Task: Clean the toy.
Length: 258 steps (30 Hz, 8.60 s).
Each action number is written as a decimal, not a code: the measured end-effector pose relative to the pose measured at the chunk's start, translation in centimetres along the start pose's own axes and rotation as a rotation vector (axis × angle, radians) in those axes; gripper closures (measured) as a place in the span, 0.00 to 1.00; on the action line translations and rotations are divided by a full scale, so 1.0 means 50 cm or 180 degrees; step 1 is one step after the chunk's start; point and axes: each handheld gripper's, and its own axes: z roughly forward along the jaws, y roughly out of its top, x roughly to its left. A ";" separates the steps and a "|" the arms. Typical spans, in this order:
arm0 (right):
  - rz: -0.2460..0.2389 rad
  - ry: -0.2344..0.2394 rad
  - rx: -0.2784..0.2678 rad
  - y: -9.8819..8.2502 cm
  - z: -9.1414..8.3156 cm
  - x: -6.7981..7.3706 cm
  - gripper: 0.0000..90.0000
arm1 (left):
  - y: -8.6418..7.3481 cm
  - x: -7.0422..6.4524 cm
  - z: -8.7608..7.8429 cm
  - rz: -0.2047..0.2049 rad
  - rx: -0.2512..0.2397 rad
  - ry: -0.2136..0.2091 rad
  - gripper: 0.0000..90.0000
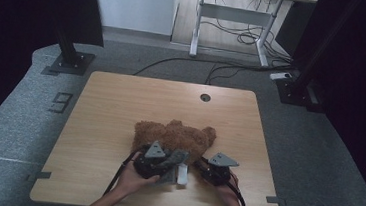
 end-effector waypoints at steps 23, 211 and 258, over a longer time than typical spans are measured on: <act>-0.0042 0.0103 -0.0017 0.001 0.001 -0.002 0.78 | 0.025 0.058 -0.133 -0.0163 -0.0442 0.0200 0.79; 0.0140 0.0299 -0.0192 0.059 -0.009 0.020 0.60 | -0.034 0.199 -0.131 -0.0679 -0.0311 0.0817 0.83; 0.0048 0.0347 -0.0219 0.055 -0.016 0.028 0.56 | 0.032 0.145 -0.064 -0.0313 -0.0294 0.0604 0.83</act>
